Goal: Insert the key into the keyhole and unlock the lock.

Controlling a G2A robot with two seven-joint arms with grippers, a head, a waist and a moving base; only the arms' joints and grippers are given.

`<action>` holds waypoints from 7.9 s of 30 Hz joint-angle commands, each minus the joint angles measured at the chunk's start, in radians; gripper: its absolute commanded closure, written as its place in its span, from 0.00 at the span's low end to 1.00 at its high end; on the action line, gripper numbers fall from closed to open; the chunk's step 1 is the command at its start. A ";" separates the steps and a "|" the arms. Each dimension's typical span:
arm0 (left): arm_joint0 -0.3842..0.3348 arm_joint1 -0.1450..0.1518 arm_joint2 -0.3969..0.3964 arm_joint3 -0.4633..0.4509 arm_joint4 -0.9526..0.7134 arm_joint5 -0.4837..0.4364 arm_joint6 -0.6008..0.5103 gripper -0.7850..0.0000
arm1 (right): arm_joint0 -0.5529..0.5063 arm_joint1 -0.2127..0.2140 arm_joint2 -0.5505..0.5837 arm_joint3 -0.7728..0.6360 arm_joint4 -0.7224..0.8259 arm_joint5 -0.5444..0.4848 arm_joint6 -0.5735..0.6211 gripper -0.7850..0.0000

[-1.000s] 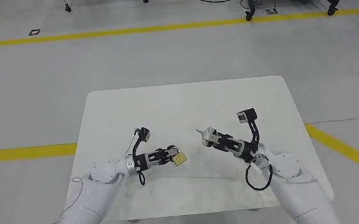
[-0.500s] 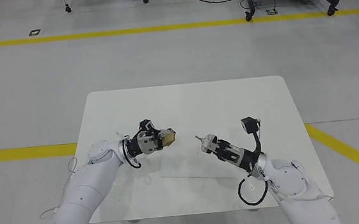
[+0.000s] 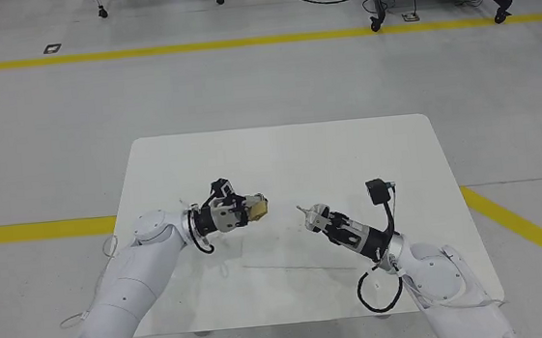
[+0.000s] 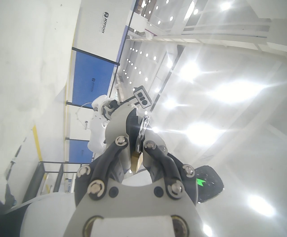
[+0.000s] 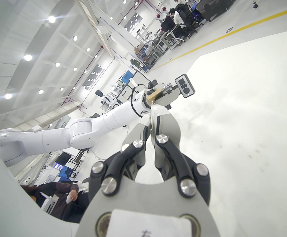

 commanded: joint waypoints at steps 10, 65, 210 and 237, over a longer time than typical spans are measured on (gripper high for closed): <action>0.007 0.003 -0.019 -0.200 0.238 -0.033 0.379 1.00 | 0.018 -0.015 -0.065 -0.016 -0.125 0.166 -0.133 1.00; -0.023 -0.046 -0.035 -0.198 0.205 0.129 0.464 1.00 | 0.046 -0.061 -0.139 -0.005 0.277 0.403 -0.246 1.00; 0.083 -0.043 -0.118 -0.386 0.507 0.060 0.521 1.00 | 0.103 -0.089 -0.012 0.072 0.608 0.800 0.201 1.00; 0.091 -0.044 -0.130 -0.387 0.522 0.053 0.458 1.00 | 0.134 -0.087 -0.041 0.105 0.644 0.787 0.137 1.00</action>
